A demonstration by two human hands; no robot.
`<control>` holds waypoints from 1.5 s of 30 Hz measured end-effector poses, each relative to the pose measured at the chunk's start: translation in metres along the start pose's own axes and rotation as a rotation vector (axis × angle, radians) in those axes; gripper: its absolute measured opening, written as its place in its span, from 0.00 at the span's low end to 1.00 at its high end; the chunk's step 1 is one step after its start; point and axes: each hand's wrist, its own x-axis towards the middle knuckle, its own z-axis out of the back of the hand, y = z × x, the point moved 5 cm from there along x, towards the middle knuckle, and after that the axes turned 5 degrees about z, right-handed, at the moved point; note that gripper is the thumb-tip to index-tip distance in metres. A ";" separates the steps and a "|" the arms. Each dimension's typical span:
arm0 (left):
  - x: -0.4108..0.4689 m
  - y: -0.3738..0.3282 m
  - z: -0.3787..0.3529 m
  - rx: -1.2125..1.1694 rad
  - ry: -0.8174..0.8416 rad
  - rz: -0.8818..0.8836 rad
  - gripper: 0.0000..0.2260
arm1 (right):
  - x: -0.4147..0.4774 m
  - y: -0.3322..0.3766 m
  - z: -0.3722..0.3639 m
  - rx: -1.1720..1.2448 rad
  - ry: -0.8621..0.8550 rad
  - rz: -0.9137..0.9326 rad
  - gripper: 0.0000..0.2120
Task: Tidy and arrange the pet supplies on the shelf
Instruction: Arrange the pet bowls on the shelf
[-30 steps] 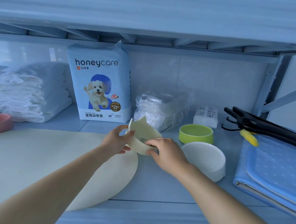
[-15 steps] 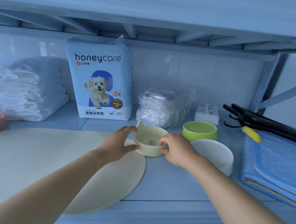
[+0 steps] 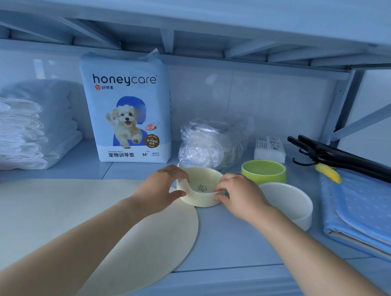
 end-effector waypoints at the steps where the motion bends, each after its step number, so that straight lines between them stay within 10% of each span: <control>1: 0.002 0.000 -0.001 -0.010 0.008 0.004 0.10 | 0.000 0.002 -0.001 0.008 -0.006 -0.003 0.13; 30: 0.018 -0.141 -0.077 0.003 0.238 -0.365 0.24 | -0.081 -0.090 0.070 0.004 -0.084 -0.068 0.12; 45: 0.012 -0.159 -0.096 0.113 0.100 -0.205 0.24 | -0.094 -0.120 0.083 0.092 -0.006 0.112 0.10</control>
